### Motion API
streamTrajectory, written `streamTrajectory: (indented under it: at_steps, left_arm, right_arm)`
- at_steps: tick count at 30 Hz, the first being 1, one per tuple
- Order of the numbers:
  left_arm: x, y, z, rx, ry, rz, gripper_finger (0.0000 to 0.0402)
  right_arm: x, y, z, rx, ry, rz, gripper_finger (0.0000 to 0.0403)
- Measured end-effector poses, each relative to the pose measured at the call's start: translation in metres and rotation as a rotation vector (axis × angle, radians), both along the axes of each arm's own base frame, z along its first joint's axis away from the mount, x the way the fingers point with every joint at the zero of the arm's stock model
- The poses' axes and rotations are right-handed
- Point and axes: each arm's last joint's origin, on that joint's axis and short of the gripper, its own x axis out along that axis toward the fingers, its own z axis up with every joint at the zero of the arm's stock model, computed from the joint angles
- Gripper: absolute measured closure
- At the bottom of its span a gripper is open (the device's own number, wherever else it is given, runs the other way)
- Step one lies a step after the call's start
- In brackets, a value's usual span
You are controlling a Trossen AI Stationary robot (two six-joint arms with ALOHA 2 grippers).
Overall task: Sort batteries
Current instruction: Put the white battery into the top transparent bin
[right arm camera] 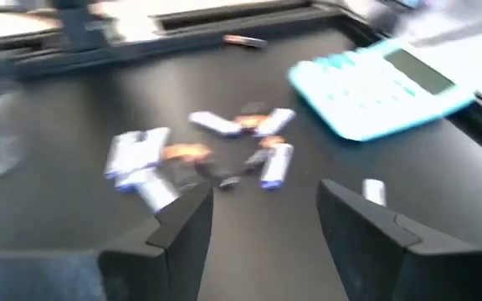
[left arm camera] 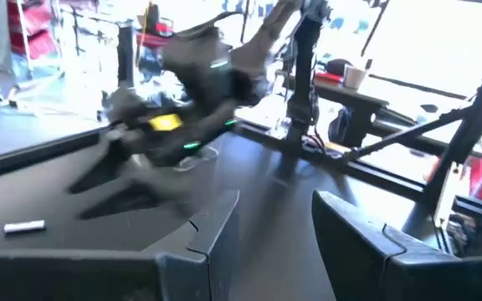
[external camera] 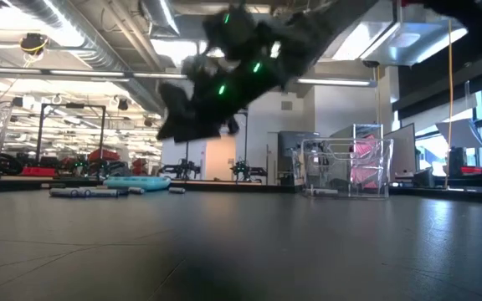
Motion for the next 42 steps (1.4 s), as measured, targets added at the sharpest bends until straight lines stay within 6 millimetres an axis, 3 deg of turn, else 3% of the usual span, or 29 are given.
streamTrajectory:
  at_steps: [7,17,23,27,31,37,42]
  left_arm:
    - [0.008,-0.011,-0.017,0.042,-0.002,0.021,0.0261]
    - [0.008,-0.011,-0.018,0.037,-0.006,0.022,0.0261]
    - [0.008,-0.011,-0.018,0.043,-0.003,0.022,0.0261]
    - [0.008,-0.011,-0.018,0.043,-0.003,0.021,0.0261]
    - [0.007,-0.011,-0.018,0.042,-0.003,0.021,0.0261]
    - [0.007,-0.011,-0.018,0.038,-0.004,0.021,0.0261]
    - [0.008,-0.012,-0.018,0.02,0.013,0.006,0.0261]
  right_arm:
    - [0.013,-0.046,-0.029,0.079,-0.012,-0.169,0.0203]
    - [0.028,-0.061,-0.052,0.007,0.1,-0.297,0.0204]
    - [0.03,-0.079,-0.065,0.084,0.188,-0.294,0.0205]
    - [0.031,-0.077,-0.066,0.056,0.212,-0.276,0.0212]
    - [0.031,-0.078,-0.067,0.104,0.208,-0.216,0.0256]
    - [0.031,-0.079,-0.067,0.113,0.219,-0.159,0.0373]
    - [0.031,-0.065,-0.064,0.065,0.263,-0.126,0.0375]
